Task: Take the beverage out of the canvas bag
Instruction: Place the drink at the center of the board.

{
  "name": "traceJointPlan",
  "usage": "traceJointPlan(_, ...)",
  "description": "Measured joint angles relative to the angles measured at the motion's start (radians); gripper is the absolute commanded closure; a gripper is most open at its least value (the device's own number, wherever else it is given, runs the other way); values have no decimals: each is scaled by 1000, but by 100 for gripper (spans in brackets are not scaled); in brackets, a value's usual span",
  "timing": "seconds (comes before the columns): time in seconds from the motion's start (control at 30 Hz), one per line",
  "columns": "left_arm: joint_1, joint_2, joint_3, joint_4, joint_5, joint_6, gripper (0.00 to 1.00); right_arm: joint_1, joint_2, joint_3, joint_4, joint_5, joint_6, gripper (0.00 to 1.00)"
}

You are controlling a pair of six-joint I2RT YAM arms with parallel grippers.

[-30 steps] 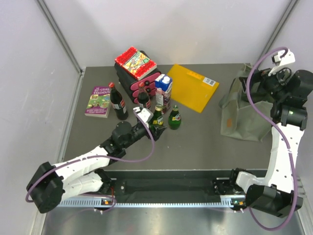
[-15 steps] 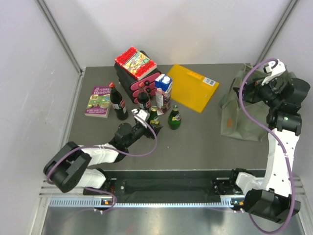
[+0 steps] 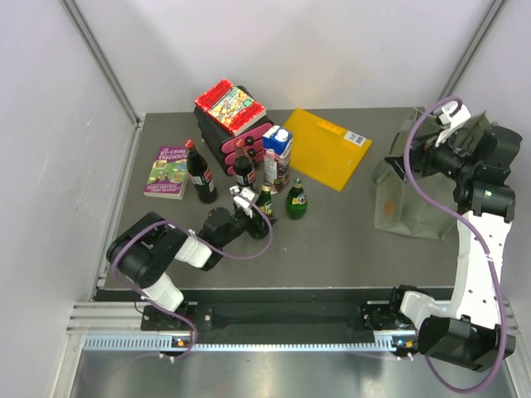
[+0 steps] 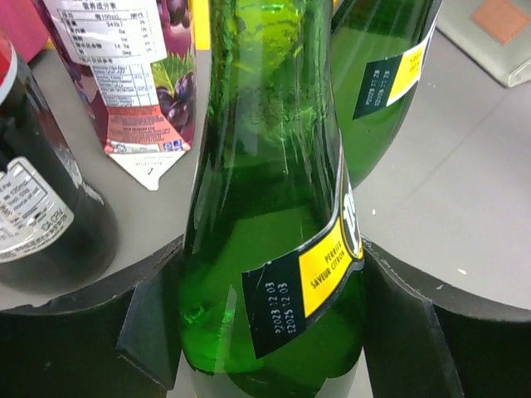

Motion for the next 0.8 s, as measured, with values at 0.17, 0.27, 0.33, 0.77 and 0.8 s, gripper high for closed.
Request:
traceJointPlan(0.17,2,60,14,74,18,-11,100,39,0,0,-37,-6,-17,0)
traceJointPlan(0.27,2,80,24,94,27,-13,100,45,0,0,-45,-6,-23,0)
traceJointPlan(0.33,2,80,24,95,29,-13,100,45,-1,0,-51,-6,-24,0)
traceJointPlan(0.77,3,-3,-76,108,43,-3,100,142,-8,0,-97,-7,-52,0)
traceJointPlan(0.8,3,-5,-79,108,43,-2,100,167,-8,0,-108,-2,-58,0)
